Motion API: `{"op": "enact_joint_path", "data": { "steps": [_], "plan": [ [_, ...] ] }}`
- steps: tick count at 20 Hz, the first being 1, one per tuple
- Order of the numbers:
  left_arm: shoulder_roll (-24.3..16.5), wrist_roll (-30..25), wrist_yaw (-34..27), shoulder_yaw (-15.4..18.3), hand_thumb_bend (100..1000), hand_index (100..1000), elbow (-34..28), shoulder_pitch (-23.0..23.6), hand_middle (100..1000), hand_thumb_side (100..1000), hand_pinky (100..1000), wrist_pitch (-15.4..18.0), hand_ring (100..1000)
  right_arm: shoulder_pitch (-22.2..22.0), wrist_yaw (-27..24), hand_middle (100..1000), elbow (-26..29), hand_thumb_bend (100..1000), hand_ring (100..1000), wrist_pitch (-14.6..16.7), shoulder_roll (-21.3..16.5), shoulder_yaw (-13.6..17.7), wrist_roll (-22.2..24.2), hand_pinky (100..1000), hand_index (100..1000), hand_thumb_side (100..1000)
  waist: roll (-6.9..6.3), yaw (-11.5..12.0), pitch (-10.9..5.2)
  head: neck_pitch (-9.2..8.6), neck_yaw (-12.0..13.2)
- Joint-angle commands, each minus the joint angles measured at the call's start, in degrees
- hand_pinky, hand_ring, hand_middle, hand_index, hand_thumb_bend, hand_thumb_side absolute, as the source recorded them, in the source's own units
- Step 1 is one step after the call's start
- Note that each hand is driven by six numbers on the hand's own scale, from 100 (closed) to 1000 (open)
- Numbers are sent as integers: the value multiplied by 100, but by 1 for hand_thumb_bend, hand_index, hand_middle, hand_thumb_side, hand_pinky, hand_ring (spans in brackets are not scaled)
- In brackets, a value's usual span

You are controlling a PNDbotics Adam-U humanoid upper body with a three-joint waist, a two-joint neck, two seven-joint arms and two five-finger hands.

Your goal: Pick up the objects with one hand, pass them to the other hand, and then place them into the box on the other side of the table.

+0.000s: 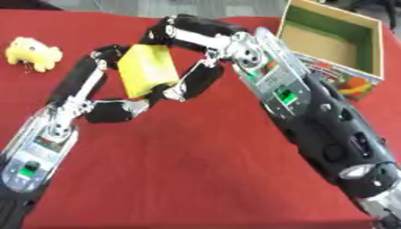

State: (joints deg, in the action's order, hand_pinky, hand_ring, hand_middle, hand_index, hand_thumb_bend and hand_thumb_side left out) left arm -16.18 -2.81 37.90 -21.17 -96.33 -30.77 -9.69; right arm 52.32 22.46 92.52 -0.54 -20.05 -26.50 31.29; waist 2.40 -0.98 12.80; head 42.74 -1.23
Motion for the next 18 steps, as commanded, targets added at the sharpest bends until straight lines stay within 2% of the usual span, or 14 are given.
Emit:
{"op": "enact_joint_path", "data": {
  "steps": [1,7,13,18],
  "plan": [
    [-166,7,41,113,494,862,-34,-12,711,466,744,16,752,37,-115,482,163,102,737,-99,-227,201,-70,820,540,100,-23,1,-81,-7,-67],
    [-223,37,51,161,468,854,-31,78,704,472,741,-7,748,-67,-399,490,261,100,742,-395,-479,585,-321,823,549,100,-31,-13,-75,-36,-204],
    [-280,146,-34,259,425,844,-113,154,697,480,739,-55,744,-219,-789,498,276,100,747,-828,-956,1222,-848,827,556,100,-48,-25,-61,-88,-334],
    [-315,260,-178,343,383,836,-259,202,688,477,736,-85,738,-269,-846,506,-238,100,751,-1042,-1388,1730,-1315,828,561,100,-79,-35,-37,-177,-476]
  ]
}}
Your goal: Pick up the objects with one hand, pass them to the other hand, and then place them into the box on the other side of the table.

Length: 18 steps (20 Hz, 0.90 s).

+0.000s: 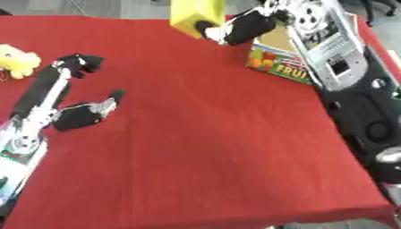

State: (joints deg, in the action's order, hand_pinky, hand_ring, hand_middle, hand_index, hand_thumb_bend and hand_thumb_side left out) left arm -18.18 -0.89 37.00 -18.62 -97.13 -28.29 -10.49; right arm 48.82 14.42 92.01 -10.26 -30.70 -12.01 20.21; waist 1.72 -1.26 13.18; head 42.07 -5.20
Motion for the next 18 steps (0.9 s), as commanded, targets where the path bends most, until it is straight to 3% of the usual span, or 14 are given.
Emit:
{"op": "enact_joint_path", "data": {
  "steps": [1,9,18],
  "plan": [
    [-121,84,-118,99,382,836,-213,-40,688,477,736,-7,738,91,-35,506,-328,100,751,-76,-377,358,-293,827,561,100,-19,-5,-69,-133,-111],
    [-173,172,-339,194,347,830,-463,-43,694,472,737,-10,736,241,174,512,-1566,100,751,-5,-765,825,-927,823,568,100,-82,41,-22,-269,-244],
    [-196,216,-485,292,328,829,-656,-50,692,475,733,-30,736,437,713,534,-2999,100,754,353,-992,1013,-1488,817,596,100,-134,95,16,-459,-455]
  ]
}}
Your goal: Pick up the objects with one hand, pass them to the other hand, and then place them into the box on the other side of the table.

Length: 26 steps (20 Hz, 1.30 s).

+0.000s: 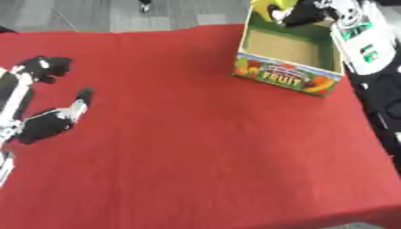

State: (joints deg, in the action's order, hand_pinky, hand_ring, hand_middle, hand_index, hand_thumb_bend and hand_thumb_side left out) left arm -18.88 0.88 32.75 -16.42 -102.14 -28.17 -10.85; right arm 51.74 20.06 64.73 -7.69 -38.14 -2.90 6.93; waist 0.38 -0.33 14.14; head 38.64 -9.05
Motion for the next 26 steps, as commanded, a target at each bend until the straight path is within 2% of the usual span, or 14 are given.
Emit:
{"op": "enact_joint_path", "data": {
  "steps": [1,9,12,13,16,19,22,26],
  "plan": [
    [-128,40,-75,79,327,829,-172,-64,692,475,734,7,736,168,211,536,-427,100,755,157,-248,113,-221,817,598,100,-6,7,-77,-136,-93],
    [-106,78,-160,127,325,826,-261,-80,692,477,737,-35,737,303,632,594,-1390,108,784,634,-147,174,-419,825,660,100,-70,75,-27,-266,-258],
    [-96,87,-175,137,326,826,-277,-85,692,479,737,-46,737,331,733,705,-1590,157,831,746,-117,192,-406,846,751,177,-87,96,-3,-309,-289],
    [-94,90,-176,142,326,826,-280,-84,692,479,737,-50,737,333,775,796,-1632,217,882,772,-114,194,-386,869,847,254,-91,102,3,-311,-290],
    [-95,103,-177,156,328,827,-284,-77,693,480,737,-64,737,332,969,920,-1668,352,963,900,-117,205,-281,910,945,403,-98,108,10,-289,-275],
    [-93,112,-179,166,331,828,-283,-78,693,481,740,-76,738,319,1098,931,-1631,401,989,1019,-123,238,-250,925,959,495,-97,101,5,-248,-232],
    [-94,106,-172,170,331,828,-274,-75,693,481,741,-82,738,299,1113,934,-1592,410,994,1072,-136,260,-242,927,968,515,-95,96,-4,-219,-188],
    [-90,93,-154,173,336,829,-257,-69,694,484,741,-95,739,280,1082,938,-1520,422,998,1084,-156,265,-262,929,980,484,-86,95,-14,-194,-159]
  ]
}}
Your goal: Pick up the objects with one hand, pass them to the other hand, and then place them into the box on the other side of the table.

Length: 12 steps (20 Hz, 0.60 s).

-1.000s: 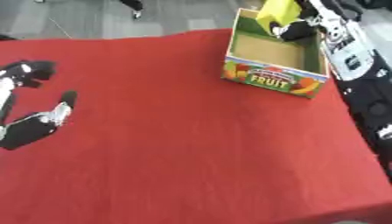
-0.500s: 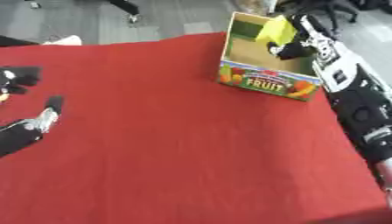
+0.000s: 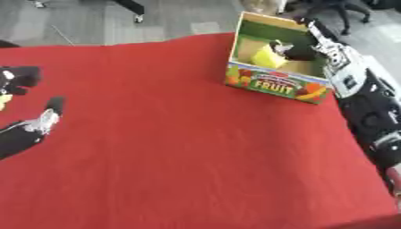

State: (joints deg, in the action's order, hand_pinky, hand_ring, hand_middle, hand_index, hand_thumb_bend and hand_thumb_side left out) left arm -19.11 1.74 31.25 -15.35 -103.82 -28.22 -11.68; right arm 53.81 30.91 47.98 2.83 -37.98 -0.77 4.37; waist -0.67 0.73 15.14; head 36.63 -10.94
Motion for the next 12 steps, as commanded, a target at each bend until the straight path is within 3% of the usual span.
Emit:
{"op": "enact_joint_path", "data": {
  "steps": [1,4,5,8,10,11,12],
  "plan": [
    [-65,5,-3,68,337,829,-87,-64,694,485,741,-13,739,69,-13,933,172,427,995,31,-177,51,-12,928,977,472,23,-11,-116,10,35],
    [-64,-3,1,66,338,829,-83,-62,694,483,741,-11,739,57,-43,933,213,438,995,19,-192,48,-23,928,978,456,33,-15,-121,18,40],
    [-63,-4,4,66,337,829,-82,-60,694,482,741,-11,739,53,-47,933,218,448,995,13,-196,45,-15,929,979,381,36,-14,-122,21,40],
    [-60,-7,10,69,336,829,-78,-52,694,484,740,-11,739,35,-119,926,238,415,988,1,-194,51,59,924,971,410,37,-8,-126,26,51],
    [-62,6,10,91,330,828,-80,-50,694,482,740,-21,739,-1,-301,922,343,348,984,-11,-199,70,95,921,969,428,32,-3,-132,54,100],
    [-70,16,5,109,328,828,-83,-53,693,479,740,-32,739,-35,-479,918,445,237,980,-33,-206,79,114,919,965,453,27,0,-137,79,171],
    [-89,26,-3,131,328,828,-88,-62,693,476,739,-46,739,-77,-716,917,577,187,978,-72,-217,86,139,919,963,466,21,2,-142,103,252]
  ]
}}
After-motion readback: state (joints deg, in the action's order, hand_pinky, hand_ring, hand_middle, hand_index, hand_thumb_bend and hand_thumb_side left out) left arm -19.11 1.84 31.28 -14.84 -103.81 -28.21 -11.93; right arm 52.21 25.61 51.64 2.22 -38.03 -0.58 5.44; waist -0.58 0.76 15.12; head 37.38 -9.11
